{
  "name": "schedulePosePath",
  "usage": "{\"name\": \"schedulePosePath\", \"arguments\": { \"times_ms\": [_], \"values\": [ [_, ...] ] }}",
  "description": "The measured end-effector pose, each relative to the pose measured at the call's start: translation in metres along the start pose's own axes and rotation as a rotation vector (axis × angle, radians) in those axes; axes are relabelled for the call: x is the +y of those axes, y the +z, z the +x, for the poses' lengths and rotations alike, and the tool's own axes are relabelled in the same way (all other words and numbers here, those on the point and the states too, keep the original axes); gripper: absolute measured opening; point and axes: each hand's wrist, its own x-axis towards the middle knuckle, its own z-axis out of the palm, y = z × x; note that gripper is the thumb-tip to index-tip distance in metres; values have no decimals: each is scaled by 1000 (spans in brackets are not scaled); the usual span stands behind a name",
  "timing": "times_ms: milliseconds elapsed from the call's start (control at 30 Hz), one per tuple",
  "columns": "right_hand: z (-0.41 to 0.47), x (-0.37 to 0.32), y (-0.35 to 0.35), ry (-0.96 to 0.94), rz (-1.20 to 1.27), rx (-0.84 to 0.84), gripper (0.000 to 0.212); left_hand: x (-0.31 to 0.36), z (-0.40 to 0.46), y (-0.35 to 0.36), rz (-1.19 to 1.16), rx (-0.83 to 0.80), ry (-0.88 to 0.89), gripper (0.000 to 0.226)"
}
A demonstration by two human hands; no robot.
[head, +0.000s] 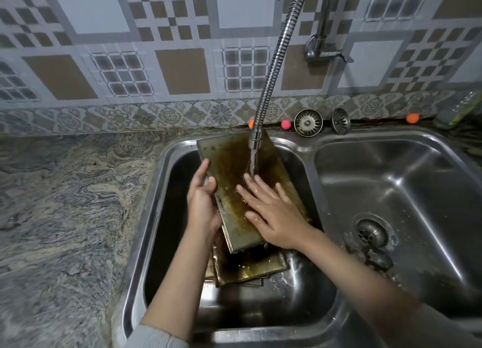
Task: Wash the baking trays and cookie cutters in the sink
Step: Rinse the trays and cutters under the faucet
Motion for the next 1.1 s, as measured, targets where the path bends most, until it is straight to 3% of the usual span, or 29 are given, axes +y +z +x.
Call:
{"name": "schedulePosePath", "arguments": {
  "times_ms": [100, 167, 233, 367, 567, 667, 1000, 1100],
  "values": [
    [-13, 30, -2, 223, 91, 81, 63, 7, 5, -7, -11, 21, 35, 48],
    [-13, 38, -15, 452, 345, 169, 69, 6, 3, -8, -7, 16, 35, 50],
    [-11, 38, -30, 590, 651, 238, 62, 0, 0, -8, 6, 30, 18, 49],
    [-17, 31, -55, 658, 826, 286, 38, -16, -5, -8, 160, 92, -19, 41],
    [-36, 40, -75, 753, 1056, 376, 28, -40, -16, 3, 401, -78, -25, 45],
    [-48, 42, -100, 757, 1053, 443, 29, -46, -16, 13, 436, -150, -31, 48],
    [-113, 71, -202, 758, 791, 760, 35, -73, -7, 9, 467, -144, -131, 51],
    [-124, 87, -187, 823, 622, 713, 42, -82, -8, 8, 493, -151, -161, 50]
  ]
}}
